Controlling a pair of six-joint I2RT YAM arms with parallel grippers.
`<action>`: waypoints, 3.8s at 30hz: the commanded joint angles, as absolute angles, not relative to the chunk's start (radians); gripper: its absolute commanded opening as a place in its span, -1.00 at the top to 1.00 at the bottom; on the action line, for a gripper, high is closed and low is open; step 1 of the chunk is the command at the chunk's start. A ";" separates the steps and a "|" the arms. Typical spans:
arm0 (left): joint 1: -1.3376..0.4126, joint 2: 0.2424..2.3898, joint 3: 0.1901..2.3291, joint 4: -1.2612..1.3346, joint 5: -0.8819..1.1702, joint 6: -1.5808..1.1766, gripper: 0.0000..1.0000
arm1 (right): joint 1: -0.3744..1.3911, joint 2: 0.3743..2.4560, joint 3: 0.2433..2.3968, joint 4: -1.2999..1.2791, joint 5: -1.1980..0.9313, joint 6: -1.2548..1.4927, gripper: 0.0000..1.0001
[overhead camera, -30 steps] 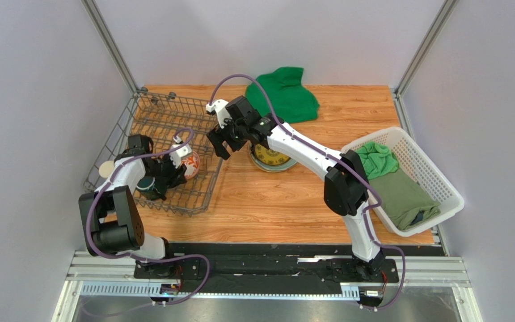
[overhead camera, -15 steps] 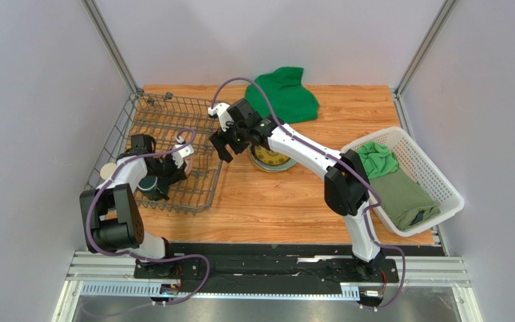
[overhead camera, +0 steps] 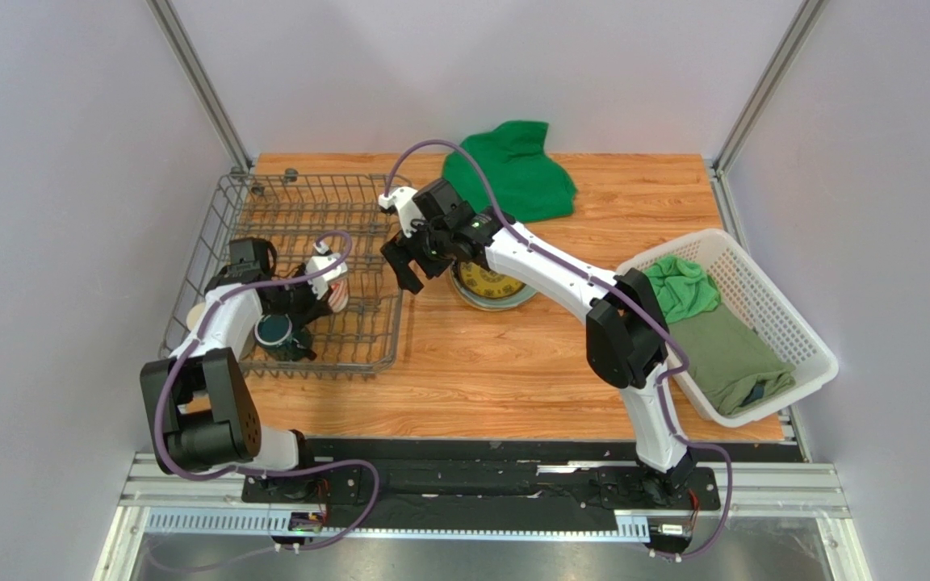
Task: Unload the mixed dishes from the dish rack
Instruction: Pick up the bowl from the dish rack.
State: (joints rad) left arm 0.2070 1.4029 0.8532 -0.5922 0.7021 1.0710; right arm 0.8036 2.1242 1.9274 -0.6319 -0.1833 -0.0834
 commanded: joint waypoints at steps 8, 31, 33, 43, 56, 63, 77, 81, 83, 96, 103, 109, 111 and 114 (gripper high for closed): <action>0.190 1.243 0.988 -0.731 0.753 1.124 1.00 | 0.793 2.051 1.925 -0.611 -0.199 -0.072 -0.70; -0.112 1.043 1.019 -0.968 0.558 1.281 1.00 | 0.799 1.957 2.051 -0.727 -0.360 -0.012 -0.58; -0.142 1.046 1.020 -0.968 0.520 1.267 1.00 | 0.808 1.951 2.042 -0.729 -0.357 -0.014 -0.57; -0.290 1.054 1.035 -0.971 0.359 1.195 1.00 | 0.854 1.990 2.033 -0.744 -0.321 -0.024 -0.54; -0.408 1.042 1.065 -0.992 0.270 1.147 1.00 | 0.880 2.088 2.063 -0.769 -0.272 -0.038 -0.53; -0.452 1.039 1.060 -0.992 0.245 1.121 1.00 | 0.894 2.131 2.089 -0.781 -0.264 -0.040 -0.51; -0.499 1.028 1.063 -0.980 0.212 1.085 1.00 | 0.917 2.164 2.120 -0.792 -0.255 -0.041 0.12; -0.505 1.016 1.063 -0.973 0.212 1.074 1.00 | 0.920 2.164 2.114 -0.790 -0.250 -0.044 0.49; -0.506 1.011 1.063 -0.969 0.210 1.072 1.00 | 0.925 2.164 2.112 -0.788 -0.245 -0.046 0.60; -0.512 0.974 1.014 -0.910 0.198 1.039 1.00 | 0.928 2.148 2.102 -0.792 -0.195 -0.064 1.00; -0.512 0.934 0.971 -0.861 0.164 1.037 0.00 | 0.925 2.128 2.092 -0.795 -0.175 -0.078 1.00; -0.512 0.871 0.942 -0.831 0.149 1.034 -0.43 | 0.917 2.108 2.085 -0.795 -0.172 -0.081 1.00; -0.511 0.848 0.936 -0.834 0.140 1.032 -0.48 | 0.907 2.099 2.079 -0.799 -0.175 -0.083 1.00; -0.511 0.809 0.919 -0.831 0.135 1.025 -0.52 | 0.879 2.068 2.062 -0.798 -0.183 -0.084 1.00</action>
